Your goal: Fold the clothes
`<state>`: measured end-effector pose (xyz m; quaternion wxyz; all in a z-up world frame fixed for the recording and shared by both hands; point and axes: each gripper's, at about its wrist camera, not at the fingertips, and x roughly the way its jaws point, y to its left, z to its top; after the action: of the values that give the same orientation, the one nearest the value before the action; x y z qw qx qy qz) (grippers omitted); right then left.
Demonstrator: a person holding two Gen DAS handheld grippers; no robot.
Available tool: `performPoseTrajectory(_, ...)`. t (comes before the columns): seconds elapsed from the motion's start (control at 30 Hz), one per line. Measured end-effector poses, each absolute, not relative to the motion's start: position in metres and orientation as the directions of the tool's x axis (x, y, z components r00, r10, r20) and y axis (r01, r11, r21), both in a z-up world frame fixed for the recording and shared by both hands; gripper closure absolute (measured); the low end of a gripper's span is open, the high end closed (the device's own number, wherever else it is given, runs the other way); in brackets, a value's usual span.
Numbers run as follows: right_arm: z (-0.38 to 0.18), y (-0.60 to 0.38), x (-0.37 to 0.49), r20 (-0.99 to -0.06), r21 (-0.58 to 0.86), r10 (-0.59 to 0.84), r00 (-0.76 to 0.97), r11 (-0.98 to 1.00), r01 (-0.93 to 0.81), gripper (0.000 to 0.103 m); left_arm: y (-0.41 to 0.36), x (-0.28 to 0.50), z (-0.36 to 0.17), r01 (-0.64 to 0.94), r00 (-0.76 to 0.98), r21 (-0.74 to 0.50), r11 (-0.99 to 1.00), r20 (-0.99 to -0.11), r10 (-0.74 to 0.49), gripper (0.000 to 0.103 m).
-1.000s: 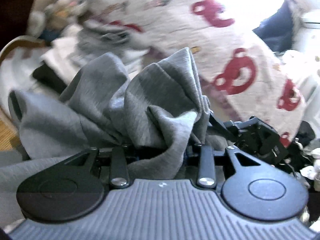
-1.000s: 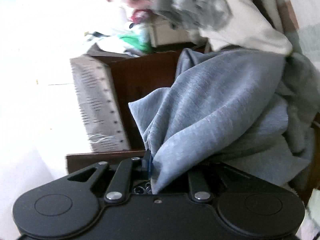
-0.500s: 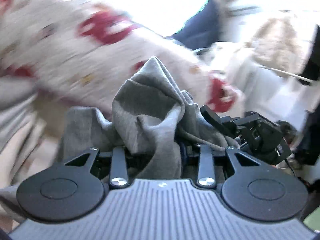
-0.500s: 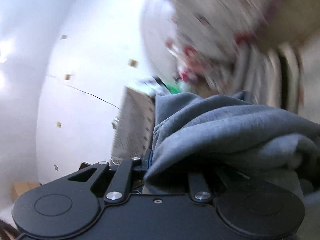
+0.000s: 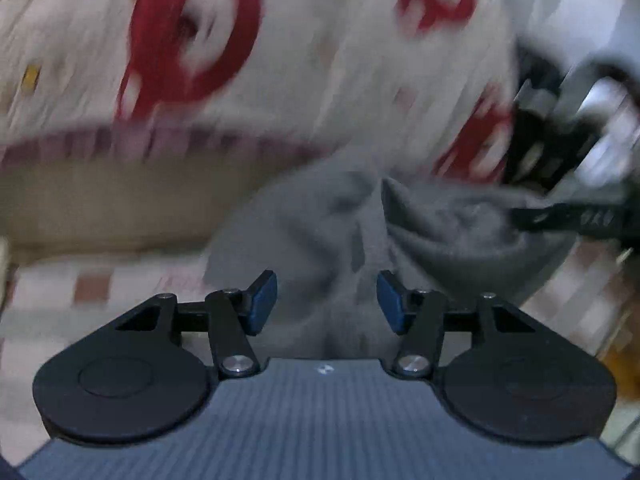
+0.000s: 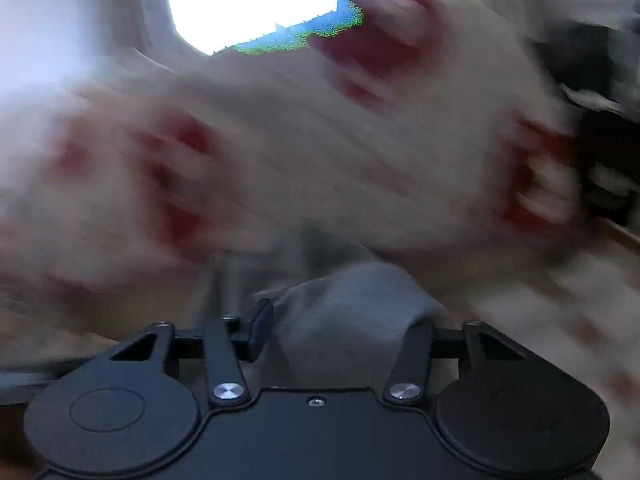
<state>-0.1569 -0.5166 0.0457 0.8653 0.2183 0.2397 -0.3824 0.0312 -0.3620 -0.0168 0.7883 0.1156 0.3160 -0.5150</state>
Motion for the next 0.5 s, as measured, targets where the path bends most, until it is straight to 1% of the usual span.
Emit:
performPoseTrajectory(0.07,0.003,-0.534,-0.169,-0.650,0.253,-0.508,0.566,0.558,0.790,0.046,-0.348,0.032,-0.054,0.890,0.267,-0.105,0.443,-0.668,-0.695,0.049)
performPoseTrajectory(0.1,-0.012,-0.534,-0.175,-0.664,0.275,-0.480,0.574,0.558,0.783,0.046,-0.337,0.032,-0.070,0.890,0.263,-0.101,0.445,-0.683,-0.681,0.048)
performPoseTrajectory(0.17,-0.036,-0.527,-0.186,-0.678,0.309,-0.422,0.602,0.579,0.754,0.046,-0.315,0.034,-0.095,0.879,0.245,-0.131,0.458,-0.702,-0.669,0.041)
performPoseTrajectory(0.23,-0.054,-0.518,-0.191,-0.694,0.302,-0.384,0.609,0.613,0.730,0.044,-0.290,0.037,-0.114,0.863,0.213,-0.189,0.469,-0.705,-0.676,0.031)
performPoseTrajectory(0.3,-0.065,-0.508,-0.204,-0.724,0.266,-0.358,0.590,0.644,0.717,0.034,-0.271,0.037,-0.125,0.849,0.209,-0.210,0.484,-0.708,-0.675,0.025)
performPoseTrajectory(0.4,-0.086,-0.495,-0.209,-0.774,0.210,-0.328,0.542,0.674,0.708,0.033,-0.261,0.041,-0.137,0.838,0.234,-0.184,0.513,-0.729,-0.643,0.025)
performPoseTrajectory(0.5,-0.108,-0.492,-0.202,-0.823,0.181,-0.309,0.478,0.655,0.734,0.033,-0.263,0.042,-0.147,0.835,0.225,-0.183,0.519,-0.747,-0.625,0.025)
